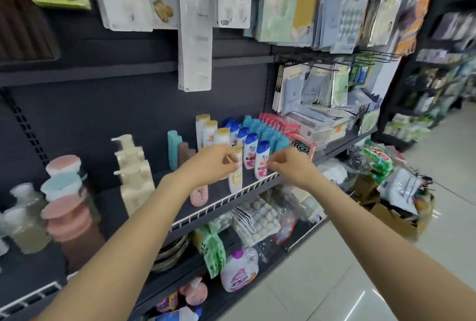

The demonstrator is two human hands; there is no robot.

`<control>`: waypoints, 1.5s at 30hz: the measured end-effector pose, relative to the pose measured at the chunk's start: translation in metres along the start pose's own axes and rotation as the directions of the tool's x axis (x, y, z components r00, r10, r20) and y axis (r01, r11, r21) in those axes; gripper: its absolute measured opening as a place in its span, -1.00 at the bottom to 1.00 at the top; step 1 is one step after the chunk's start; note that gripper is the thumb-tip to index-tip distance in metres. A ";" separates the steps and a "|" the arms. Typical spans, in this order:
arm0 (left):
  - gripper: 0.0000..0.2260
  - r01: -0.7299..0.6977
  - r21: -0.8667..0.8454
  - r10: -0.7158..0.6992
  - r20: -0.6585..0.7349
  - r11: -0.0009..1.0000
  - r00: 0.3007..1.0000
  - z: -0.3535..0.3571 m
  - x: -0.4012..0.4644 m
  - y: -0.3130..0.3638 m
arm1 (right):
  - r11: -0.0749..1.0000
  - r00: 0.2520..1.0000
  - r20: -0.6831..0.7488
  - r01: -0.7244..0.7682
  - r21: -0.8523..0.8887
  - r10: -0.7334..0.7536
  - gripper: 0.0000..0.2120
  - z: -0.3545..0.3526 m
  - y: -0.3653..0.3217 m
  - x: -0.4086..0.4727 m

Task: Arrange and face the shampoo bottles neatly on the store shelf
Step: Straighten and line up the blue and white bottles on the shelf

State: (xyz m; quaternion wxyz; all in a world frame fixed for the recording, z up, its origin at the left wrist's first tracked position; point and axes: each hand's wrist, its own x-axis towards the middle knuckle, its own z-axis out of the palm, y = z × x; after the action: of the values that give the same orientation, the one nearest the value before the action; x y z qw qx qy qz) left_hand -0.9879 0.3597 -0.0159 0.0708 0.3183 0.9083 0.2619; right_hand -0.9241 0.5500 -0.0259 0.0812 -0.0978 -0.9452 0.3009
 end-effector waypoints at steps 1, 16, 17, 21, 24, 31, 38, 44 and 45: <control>-0.78 0.003 0.014 -0.003 -0.001 1.000 1.000 0.004 0.016 0.005 | 1.000 1.000 -0.002 -0.002 -0.007 0.002 -0.80 -0.006 0.011 0.012; -0.80 0.125 0.102 -0.126 0.006 0.987 0.992 0.053 0.224 0.052 | 0.994 0.988 0.137 0.077 -0.084 -0.065 -0.83 -0.082 0.158 0.195; -0.81 0.140 0.098 -0.141 0.004 0.985 0.990 0.053 0.234 0.049 | 0.993 0.987 0.138 0.089 -0.079 -0.078 -0.84 -0.082 0.163 0.207; -0.84 0.185 0.072 -0.183 -0.031 0.980 0.983 0.053 0.278 0.033 | 0.989 0.980 0.161 0.131 -0.067 -0.119 -0.82 -0.079 0.170 0.255; -0.86 0.213 0.085 -0.210 -0.045 0.973 0.977 0.052 0.316 0.016 | 0.985 0.973 0.162 0.171 -0.037 -0.163 -0.81 -0.073 0.171 0.295; -0.88 0.281 0.042 -0.275 -0.121 0.959 0.954 0.034 0.395 -0.021 | 0.963 0.942 0.215 0.267 -0.023 -0.256 -0.80 -0.062 0.170 0.395; -0.90 0.364 -0.013 -0.363 -0.122 0.931 0.924 0.034 0.432 -0.053 | 0.949 0.911 0.267 0.310 0.059 -0.314 -0.80 -0.042 0.175 0.462; -0.89 0.467 -0.048 -0.469 -0.141 0.883 0.872 0.040 0.456 -0.078 | 0.924 0.855 0.353 0.368 0.104 -0.381 -0.79 -0.015 0.175 0.517; -0.90 0.487 -0.052 -0.489 -0.148 0.872 0.860 0.042 0.460 -0.081 | 0.920 0.843 0.372 0.378 0.107 -0.390 -0.79 -0.009 0.175 0.527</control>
State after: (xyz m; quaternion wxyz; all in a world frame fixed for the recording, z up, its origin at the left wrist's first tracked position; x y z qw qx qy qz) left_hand -1.3819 0.6072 -0.0764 0.0654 0.0563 0.9602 0.2657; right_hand -1.4079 0.8183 -0.0708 -0.0463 0.1556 -0.9382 0.3057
